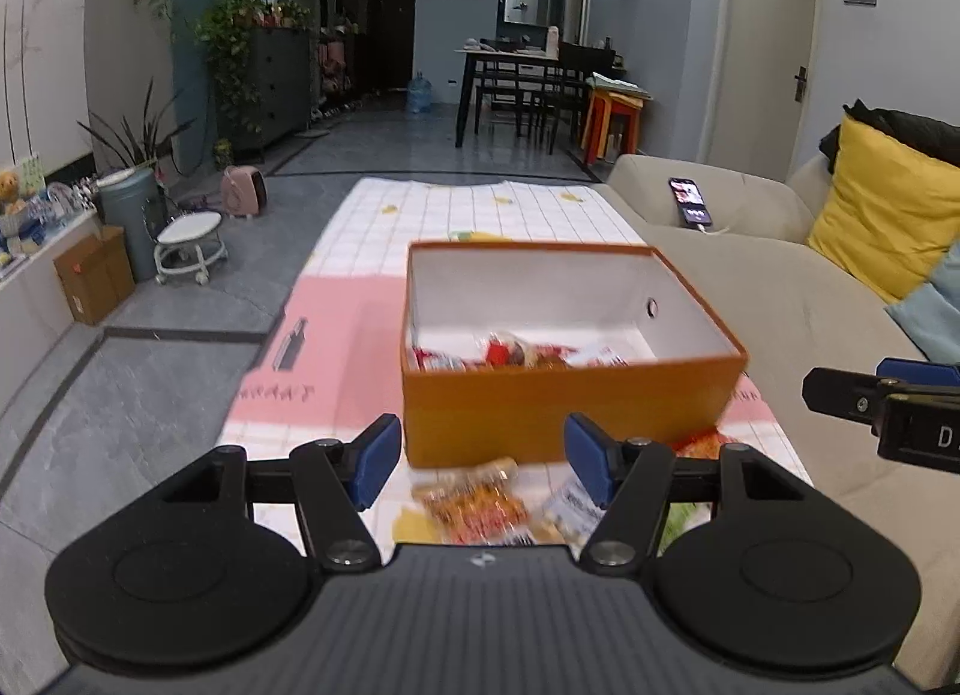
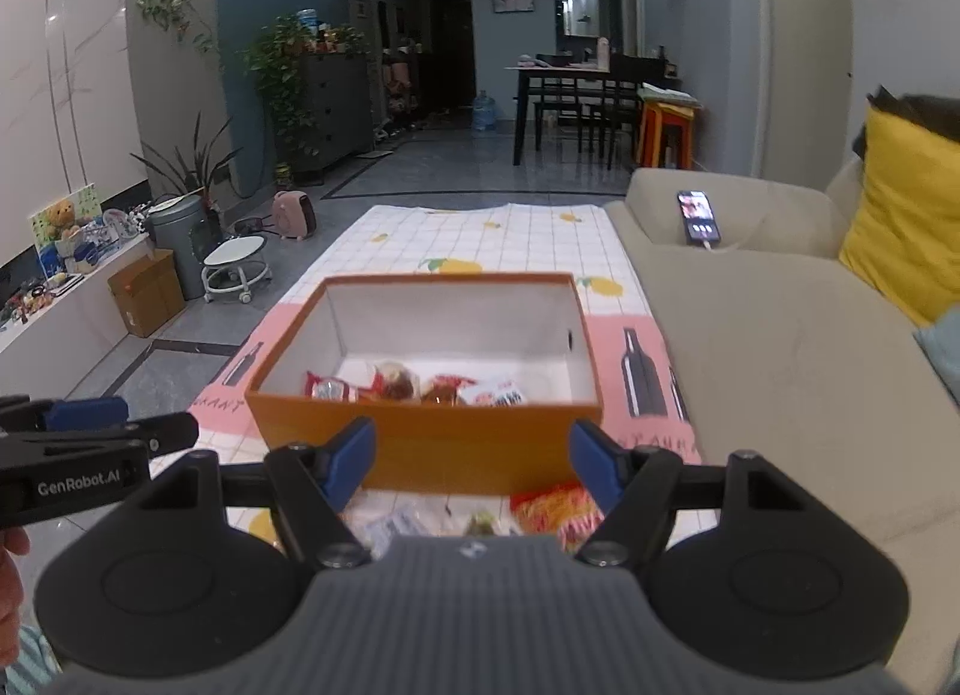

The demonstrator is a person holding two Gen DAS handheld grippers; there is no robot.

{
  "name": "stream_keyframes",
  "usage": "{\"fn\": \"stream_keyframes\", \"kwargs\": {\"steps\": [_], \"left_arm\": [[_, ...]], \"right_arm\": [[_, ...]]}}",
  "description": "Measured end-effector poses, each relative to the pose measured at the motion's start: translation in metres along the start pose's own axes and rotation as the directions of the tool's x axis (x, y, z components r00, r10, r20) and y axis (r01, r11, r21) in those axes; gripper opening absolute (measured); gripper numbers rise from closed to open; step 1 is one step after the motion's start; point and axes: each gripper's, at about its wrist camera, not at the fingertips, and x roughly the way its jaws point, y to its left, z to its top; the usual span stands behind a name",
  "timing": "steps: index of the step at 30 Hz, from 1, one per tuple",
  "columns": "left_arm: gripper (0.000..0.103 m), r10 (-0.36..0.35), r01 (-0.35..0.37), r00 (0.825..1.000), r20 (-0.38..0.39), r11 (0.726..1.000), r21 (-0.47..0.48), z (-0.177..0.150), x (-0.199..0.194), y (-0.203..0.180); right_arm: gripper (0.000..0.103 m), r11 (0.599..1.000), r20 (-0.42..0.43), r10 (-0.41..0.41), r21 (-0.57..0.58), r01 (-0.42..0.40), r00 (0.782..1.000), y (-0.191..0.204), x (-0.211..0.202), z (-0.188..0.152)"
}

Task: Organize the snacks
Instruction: 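Withdraw both tools from the box toward the remaining snacks, then grasp the red Mimi chip bag with right tool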

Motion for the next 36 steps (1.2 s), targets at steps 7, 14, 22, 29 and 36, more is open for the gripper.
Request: {"fn": "stream_keyframes", "kwargs": {"steps": [7,14,22,29,36], "left_arm": [[0.073,-0.032,0.032,0.999,-0.038,0.999,-0.02,-0.038,-0.003,-0.003],[0.073,-0.071,0.071,0.994,-0.084,0.997,0.001,-0.064,0.007,-0.014],[0.073,-0.025,0.021,0.992,-0.122,0.999,-0.037,-0.072,0.026,-0.002],[0.074,-0.019,0.006,0.988,-0.156,0.997,-0.082,-0.067,0.05,0.01],[0.078,-0.047,0.018,0.973,-0.228,0.992,-0.127,-0.058,0.085,0.019]], "right_arm": [[0.069,0.998,-0.008,-0.048,0.051,0.048,0.999,-0.011,-0.016,-0.047],[0.069,0.994,-0.081,-0.061,0.083,0.067,0.995,-0.019,-0.009,-0.084],[0.068,0.994,-0.115,-0.064,0.086,0.074,0.991,-0.027,0.012,-0.092],[0.068,0.997,-0.123,-0.055,0.044,0.061,0.991,-0.028,0.034,-0.093],[0.068,0.999,-0.136,-0.046,0.003,0.046,0.99,-0.036,0.064,-0.081]]}}
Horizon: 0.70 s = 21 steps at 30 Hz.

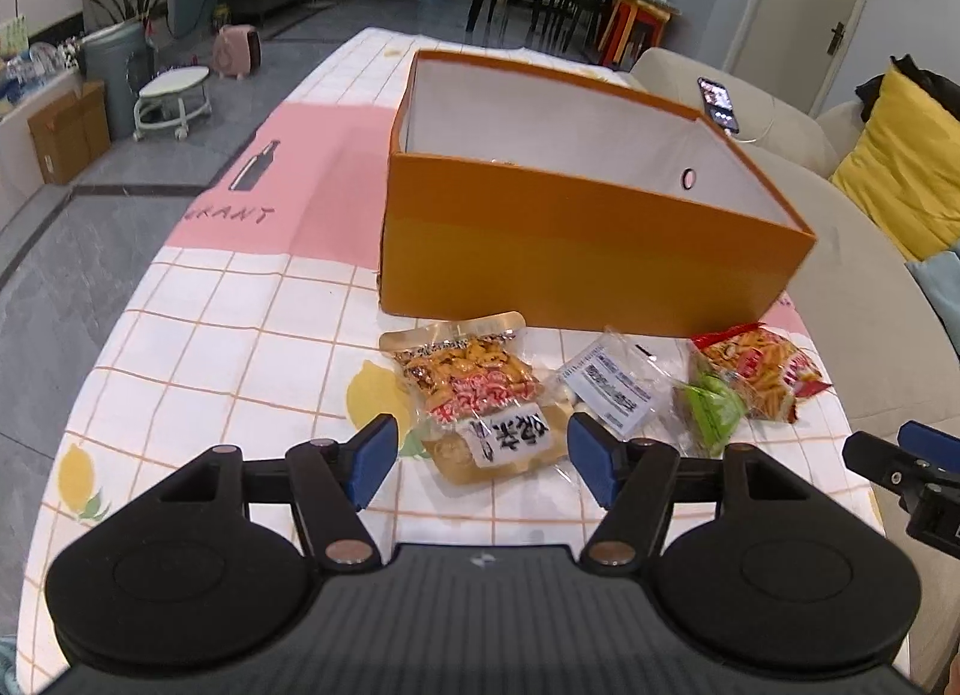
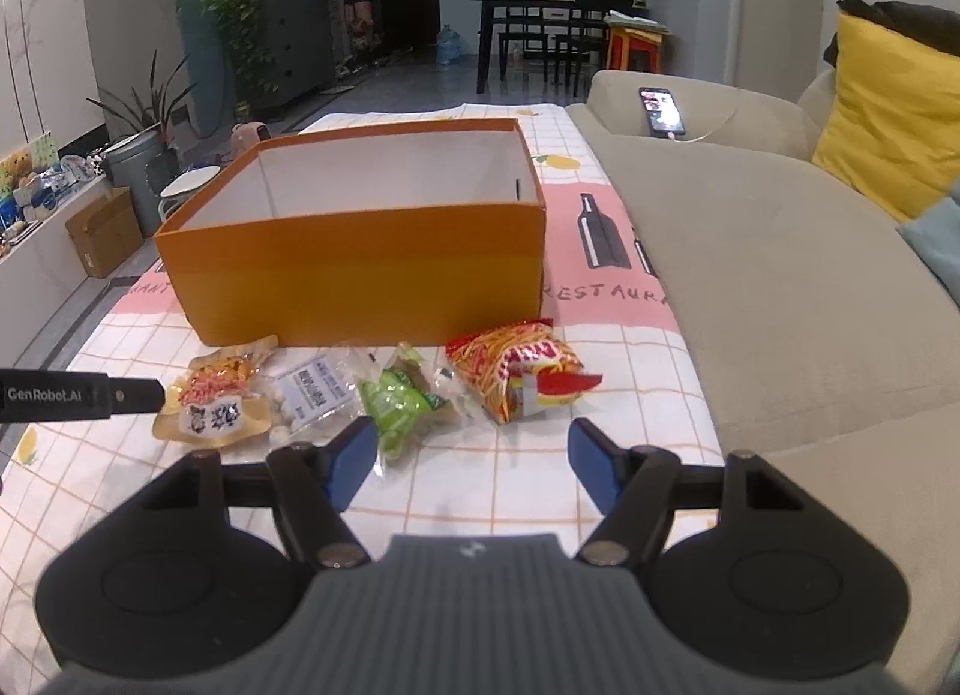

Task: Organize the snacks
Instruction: 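Grasp the red Mimi chip bag with right tool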

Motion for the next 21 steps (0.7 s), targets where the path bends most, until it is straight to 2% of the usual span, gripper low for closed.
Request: {"fn": "stream_keyframes", "kwargs": {"steps": [4,12,17,21], "left_arm": [[0.085,0.0,-0.001,1.0,-0.016,0.999,-0.043,0.011,0.017,0.006],[0.086,0.011,-0.018,0.998,-0.068,0.995,-0.101,0.024,0.051,0.012],[0.088,0.011,-0.025,0.995,-0.103,0.99,-0.136,0.024,0.069,0.014],[0.089,0.007,-0.023,0.994,-0.109,0.989,-0.146,0.022,0.076,0.014]], "right_arm": [[0.068,0.999,0.0,-0.009,-0.034,0.009,1.0,-0.004,0.019,0.012],[0.068,0.996,-0.033,-0.023,-0.086,0.02,0.999,-0.012,0.074,0.039],[0.068,0.993,-0.074,-0.03,-0.119,0.021,0.997,-0.016,0.109,0.043],[0.068,0.995,-0.114,-0.019,-0.102,0.007,0.993,-0.023,0.129,0.042]]}}
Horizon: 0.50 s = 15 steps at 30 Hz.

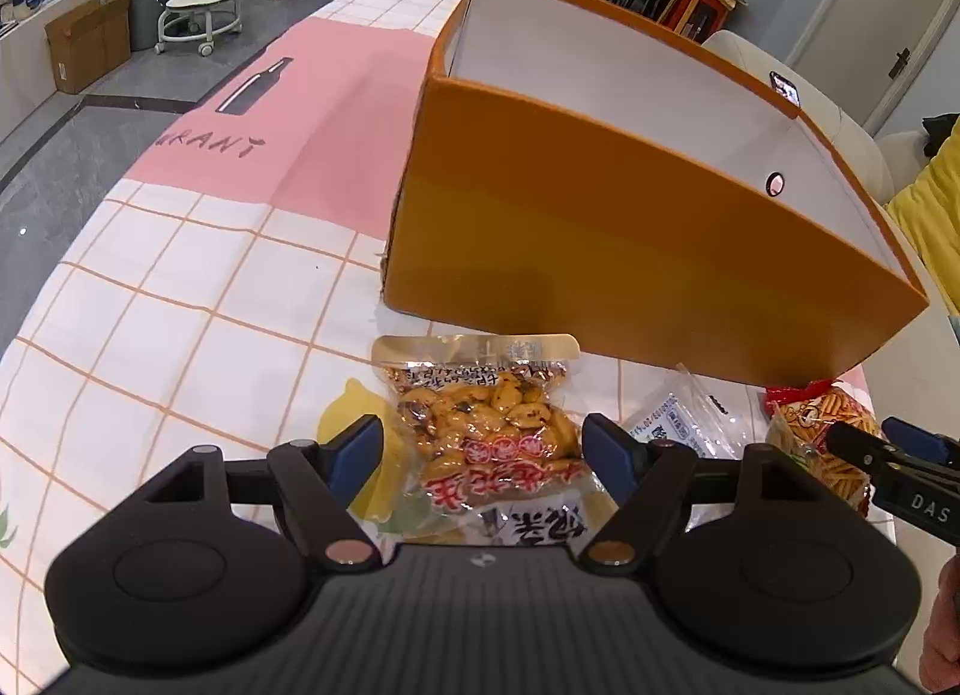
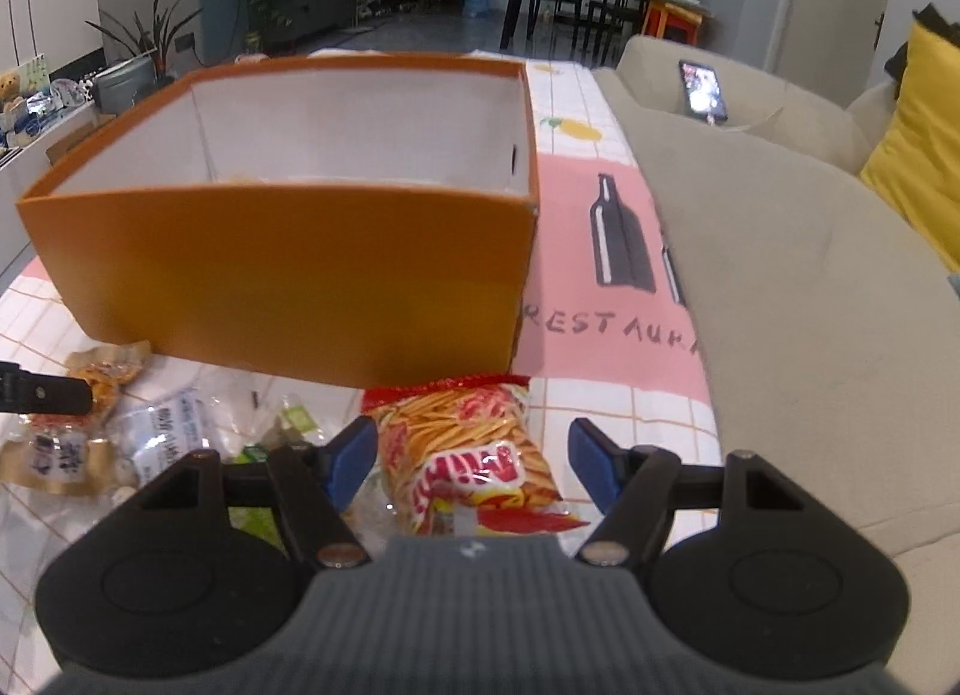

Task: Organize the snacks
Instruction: 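Grasp the red Mimi chip bag with right tool, then grasp the braised-meat packet with left tool while right holds the Mimi bag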

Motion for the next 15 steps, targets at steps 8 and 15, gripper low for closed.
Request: {"fn": "stream_keyframes", "kwargs": {"steps": [8,15], "left_arm": [[0.086,-0.026,0.025,0.999,0.03,0.999,0.021,-0.003,0.006,-0.003],[0.075,-0.061,0.059,0.998,0.035,0.997,0.04,-0.007,0.006,-0.01]], "right_arm": [[0.06,0.999,-0.041,0.032,0.032,-0.03,0.999,0.002,0.018,-0.008],[0.054,0.997,-0.041,0.049,0.056,-0.046,0.998,0.009,0.016,-0.017]]}}
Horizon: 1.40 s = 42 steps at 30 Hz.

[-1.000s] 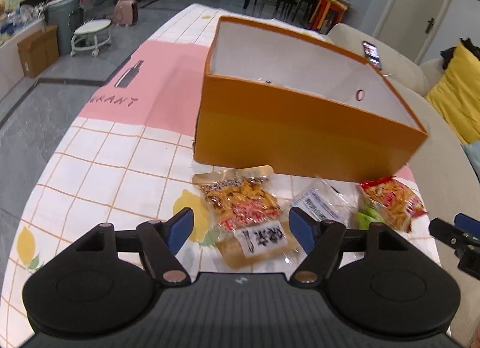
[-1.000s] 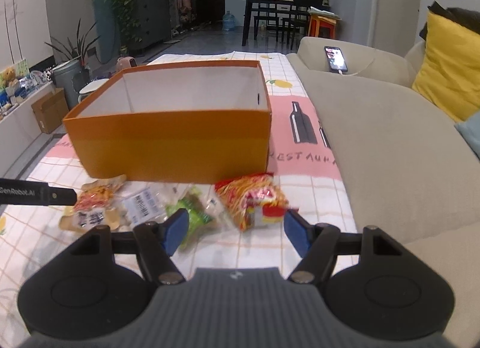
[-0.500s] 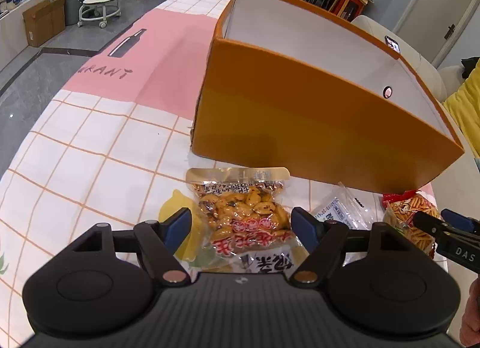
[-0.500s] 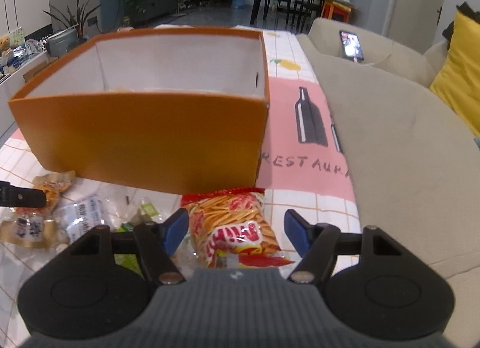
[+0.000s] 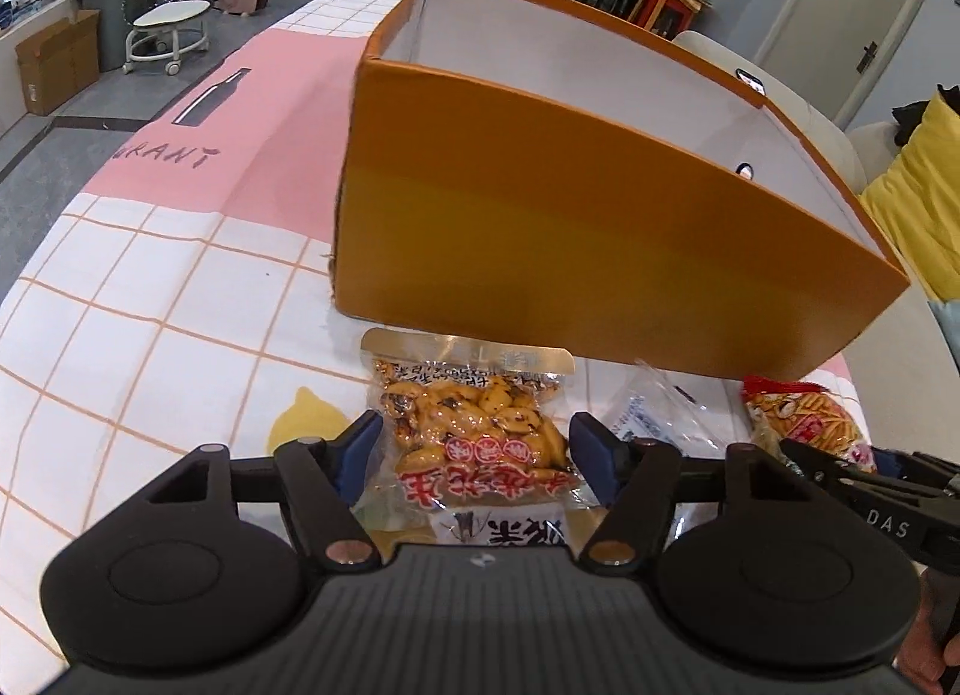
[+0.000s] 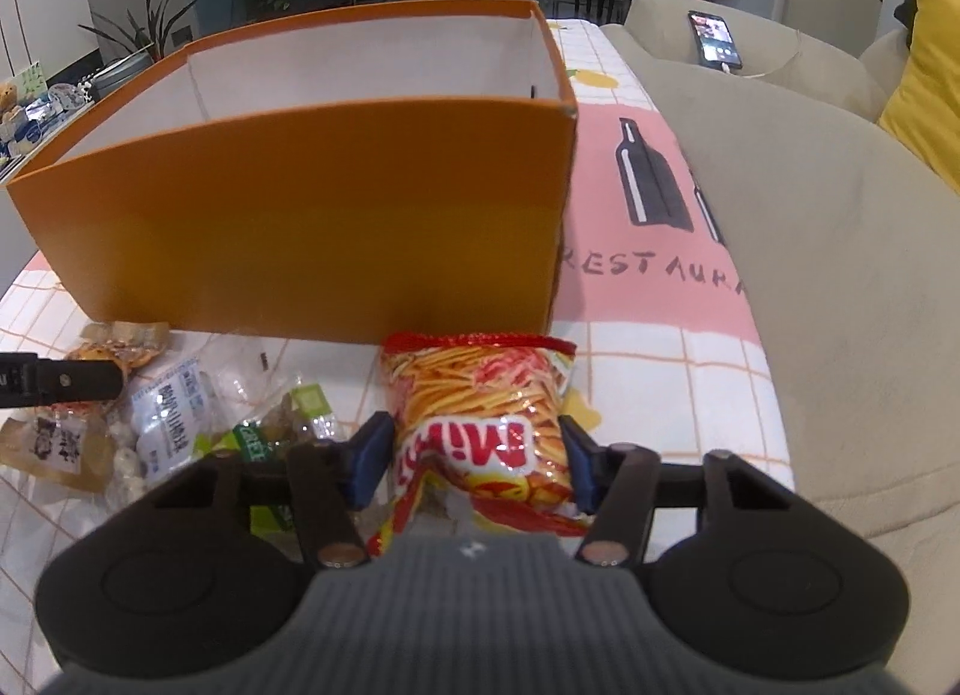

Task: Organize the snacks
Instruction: 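Grasp the braised-meat packet with left tool while right holds the Mimi bag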

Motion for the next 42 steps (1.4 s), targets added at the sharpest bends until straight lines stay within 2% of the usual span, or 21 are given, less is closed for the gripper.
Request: {"fn": "stream_keyframes", "kwargs": {"steps": [3,13,14,15,17,20,22,24,27,32,35,38,40,41,42], "left_arm": [[0.071,-0.039,0.039,0.999,-0.001,0.999,-0.03,0.0,-0.004,0.003],[0.068,-0.06,0.059,0.998,0.006,0.997,0.04,-0.013,-0.031,-0.007],[0.058,-0.055,0.055,0.998,0.009,0.997,0.051,-0.013,-0.034,-0.007],[0.042,-0.054,0.052,0.998,0.022,0.996,0.066,-0.014,-0.038,-0.008],[0.033,-0.077,0.075,0.997,0.028,0.995,0.065,-0.011,-0.046,-0.009],[0.033,-0.073,0.072,0.997,0.002,0.994,0.076,-0.011,-0.049,-0.011],[0.031,-0.108,0.108,0.994,-0.004,0.992,0.067,-0.014,-0.051,-0.01],[0.022,-0.143,0.143,0.99,-0.002,0.988,0.05,-0.017,-0.057,-0.011],[0.021,-0.141,0.142,0.99,-0.019,0.987,0.079,-0.022,-0.068,-0.023],[0.025,-0.185,0.189,0.982,-0.041,0.977,0.095,-0.028,-0.077,-0.035],[0.03,-0.177,0.182,0.983,-0.045,0.975,0.13,-0.033,-0.078,-0.041],[0.03,-0.161,0.166,0.986,-0.042,0.977,0.133,-0.036,-0.078,-0.043],[0.037,-0.176,0.18,0.983,-0.048,0.977,0.112,-0.034,-0.076,-0.043],[0.043,-0.191,0.195,0.98,-0.051,0.976,0.093,-0.033,-0.076,-0.041],[0.043,-0.209,0.212,0.977,-0.049,0.975,0.069,-0.033,-0.075,-0.039]], "right_arm": [[0.05,1.0,0.003,0.016,-0.005,-0.016,1.0,0.003,-0.006,-0.004],[0.048,0.997,-0.014,0.042,-0.069,-0.043,0.999,0.024,-0.022,-0.018],[0.048,0.997,-0.012,0.036,-0.068,-0.036,0.999,0.026,-0.024,-0.02],[0.048,0.997,-0.012,0.032,-0.065,-0.032,0.999,0.027,-0.026,-0.022],[0.048,0.998,-0.011,0.024,-0.053,-0.025,1.0,0.027,-0.031,-0.023],[0.047,0.999,-0.028,0.026,-0.035,-0.027,0.999,0.025,-0.035,-0.025],[0.047,0.999,-0.037,0.026,-0.027,-0.027,0.999,0.027,-0.038,-0.029],[0.047,0.999,-0.039,0.03,-0.029,-0.031,0.999,0.029,-0.043,-0.032],[0.047,0.999,-0.044,0.032,-0.024,-0.033,0.999,0.031,-0.05,-0.038],[0.047,0.999,-0.064,0.038,0.021,-0.037,0.997,0.031,-0.055,-0.049],[0.047,0.999,-0.065,0.036,0.015,-0.035,0.997,0.032,-0.059,-0.052],[0.047,0.999,-0.072,0.043,0.016,-0.042,0.996,0.031,-0.059,-0.055],[0.047,0.999,-0.07,0.042,0.018,-0.041,0.997,0.031,-0.06,-0.058],[0.047,0.999,-0.067,0.043,0.02,-0.041,0.997,0.03,-0.06,-0.058],[0.047,0.999,-0.062,0.044,0.021,-0.043,0.997,0.03,-0.06,-0.059]]}}
